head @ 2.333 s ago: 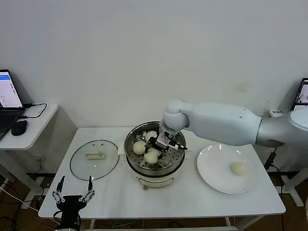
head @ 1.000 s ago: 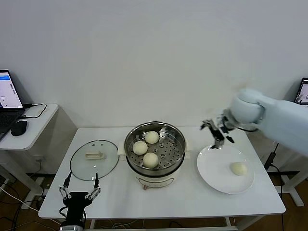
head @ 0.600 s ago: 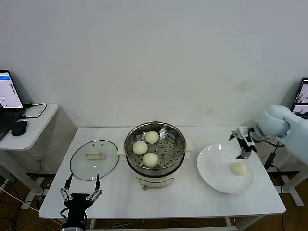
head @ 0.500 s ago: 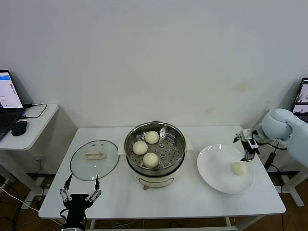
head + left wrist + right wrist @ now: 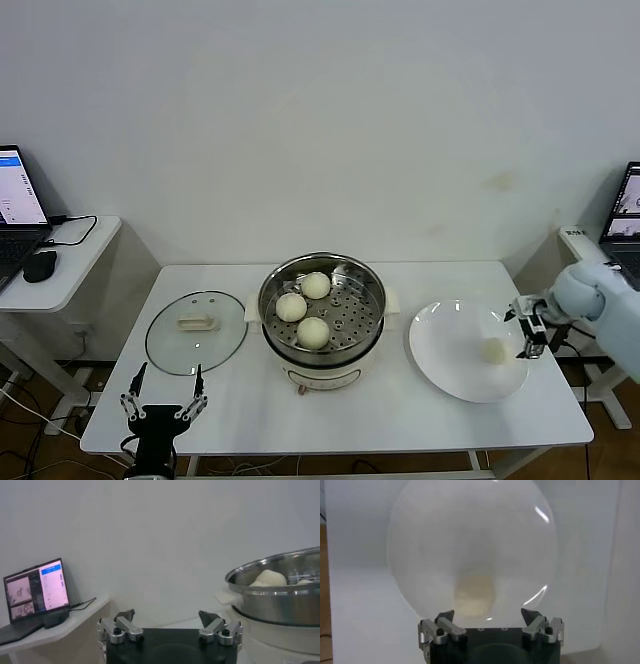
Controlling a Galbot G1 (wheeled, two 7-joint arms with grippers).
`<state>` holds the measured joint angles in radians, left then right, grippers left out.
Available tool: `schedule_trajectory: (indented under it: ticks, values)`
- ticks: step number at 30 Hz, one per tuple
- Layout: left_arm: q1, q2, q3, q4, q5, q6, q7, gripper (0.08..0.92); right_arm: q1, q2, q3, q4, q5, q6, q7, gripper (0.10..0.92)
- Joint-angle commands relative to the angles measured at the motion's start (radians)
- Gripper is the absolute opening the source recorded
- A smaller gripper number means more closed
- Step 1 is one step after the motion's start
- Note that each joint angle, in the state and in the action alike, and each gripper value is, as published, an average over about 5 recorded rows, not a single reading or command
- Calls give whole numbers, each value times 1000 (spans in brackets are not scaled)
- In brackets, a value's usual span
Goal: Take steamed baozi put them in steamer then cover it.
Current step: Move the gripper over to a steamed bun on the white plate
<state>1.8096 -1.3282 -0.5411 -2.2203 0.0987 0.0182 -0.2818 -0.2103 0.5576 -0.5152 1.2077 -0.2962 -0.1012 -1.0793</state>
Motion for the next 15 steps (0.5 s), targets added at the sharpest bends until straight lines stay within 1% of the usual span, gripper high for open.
schedule_trajectory:
  ticks: [1, 8, 11, 15]
  values:
    - [0, 0, -1, 4, 0, 0, 0, 823, -85, 80, 74, -83, -43, 18, 12, 823]
    - [-4, -2, 0, 8, 0, 0, 0, 823, -84, 104, 73, -107, -55, 2, 18, 811]
    - [-5, -2, 0, 11, 0, 0, 0, 823, -82, 106, 71, -106, -64, -5, 14, 774]
    - [-6, -3, -1, 14, 0, -1, -1, 823, -69, 102, 66, -102, -67, -13, 11, 705]
